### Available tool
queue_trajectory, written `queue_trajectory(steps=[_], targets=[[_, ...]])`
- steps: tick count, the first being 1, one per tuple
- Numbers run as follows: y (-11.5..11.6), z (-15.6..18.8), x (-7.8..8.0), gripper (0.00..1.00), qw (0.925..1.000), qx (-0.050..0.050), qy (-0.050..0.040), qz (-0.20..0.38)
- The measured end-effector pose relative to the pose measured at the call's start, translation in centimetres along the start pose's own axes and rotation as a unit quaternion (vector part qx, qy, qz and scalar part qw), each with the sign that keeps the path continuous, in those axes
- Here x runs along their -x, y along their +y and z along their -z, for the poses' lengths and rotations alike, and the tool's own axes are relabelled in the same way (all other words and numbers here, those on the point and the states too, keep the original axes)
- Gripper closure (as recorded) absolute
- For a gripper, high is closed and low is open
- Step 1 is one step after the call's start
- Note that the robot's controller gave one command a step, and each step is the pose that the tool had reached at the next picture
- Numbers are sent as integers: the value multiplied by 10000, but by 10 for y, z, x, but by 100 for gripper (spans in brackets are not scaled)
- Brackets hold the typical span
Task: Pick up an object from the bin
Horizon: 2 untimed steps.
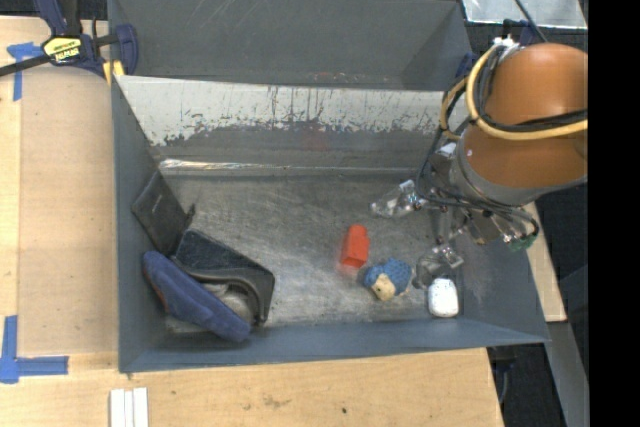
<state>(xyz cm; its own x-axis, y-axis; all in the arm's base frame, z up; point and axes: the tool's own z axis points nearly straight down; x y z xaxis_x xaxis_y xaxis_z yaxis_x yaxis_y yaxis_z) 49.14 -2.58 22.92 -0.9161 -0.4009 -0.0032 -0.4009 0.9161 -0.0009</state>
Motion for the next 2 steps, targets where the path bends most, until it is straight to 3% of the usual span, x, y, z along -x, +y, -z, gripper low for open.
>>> queue_trajectory(steps=[1,2], targets=[[-64,-126,21,0,9866,12,22,1632],[-54,-155,4,0,9562,-21,-16,2927]])
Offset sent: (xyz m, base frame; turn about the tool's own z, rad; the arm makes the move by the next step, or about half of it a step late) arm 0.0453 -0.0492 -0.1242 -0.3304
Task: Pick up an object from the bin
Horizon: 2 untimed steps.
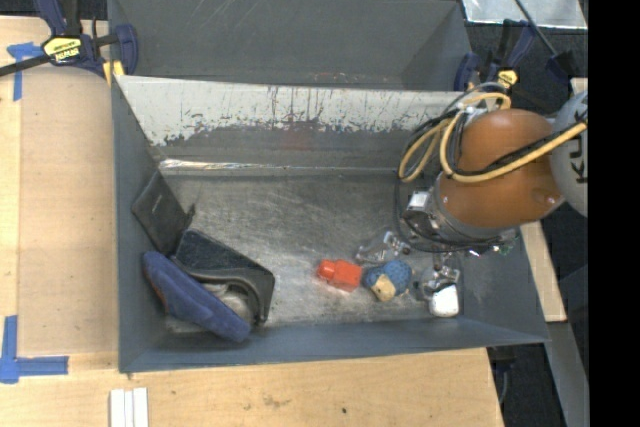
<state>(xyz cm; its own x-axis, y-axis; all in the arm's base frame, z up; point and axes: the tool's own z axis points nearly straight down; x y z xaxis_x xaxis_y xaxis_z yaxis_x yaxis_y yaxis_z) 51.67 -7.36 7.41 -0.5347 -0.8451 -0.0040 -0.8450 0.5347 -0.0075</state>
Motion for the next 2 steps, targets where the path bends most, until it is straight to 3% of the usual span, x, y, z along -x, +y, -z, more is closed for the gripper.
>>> queue_trajectory(steps=[1,2], targets=[[-1,1,3,100,10000,-23,-41,-6],[-3,163,8,100,10000,-11,-6,2]])
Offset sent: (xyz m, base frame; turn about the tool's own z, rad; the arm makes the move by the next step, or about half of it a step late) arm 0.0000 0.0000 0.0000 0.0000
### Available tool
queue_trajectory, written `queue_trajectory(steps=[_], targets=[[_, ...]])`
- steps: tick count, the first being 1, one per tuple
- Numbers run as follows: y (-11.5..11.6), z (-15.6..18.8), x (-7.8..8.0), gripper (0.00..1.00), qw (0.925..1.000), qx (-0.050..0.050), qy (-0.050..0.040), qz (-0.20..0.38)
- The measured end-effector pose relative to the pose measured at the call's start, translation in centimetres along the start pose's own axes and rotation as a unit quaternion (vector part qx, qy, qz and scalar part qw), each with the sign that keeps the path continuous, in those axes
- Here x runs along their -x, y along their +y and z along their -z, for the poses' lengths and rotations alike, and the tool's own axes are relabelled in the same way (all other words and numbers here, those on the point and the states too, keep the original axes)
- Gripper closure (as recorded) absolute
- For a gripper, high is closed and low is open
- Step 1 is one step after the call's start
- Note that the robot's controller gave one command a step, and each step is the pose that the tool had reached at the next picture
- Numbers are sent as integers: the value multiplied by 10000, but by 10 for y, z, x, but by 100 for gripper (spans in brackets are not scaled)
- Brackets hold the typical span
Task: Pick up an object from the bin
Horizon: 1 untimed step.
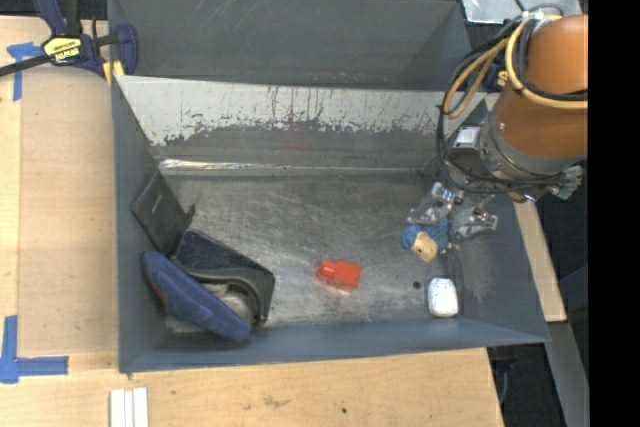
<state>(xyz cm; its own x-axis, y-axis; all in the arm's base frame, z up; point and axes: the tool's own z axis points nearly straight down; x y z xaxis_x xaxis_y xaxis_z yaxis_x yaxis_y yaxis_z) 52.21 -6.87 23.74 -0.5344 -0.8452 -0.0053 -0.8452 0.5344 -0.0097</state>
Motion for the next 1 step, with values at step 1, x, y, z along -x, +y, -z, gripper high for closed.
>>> queue_trajectory(steps=[1], targets=[[12,34,-37,100,9970,25,10,775]])
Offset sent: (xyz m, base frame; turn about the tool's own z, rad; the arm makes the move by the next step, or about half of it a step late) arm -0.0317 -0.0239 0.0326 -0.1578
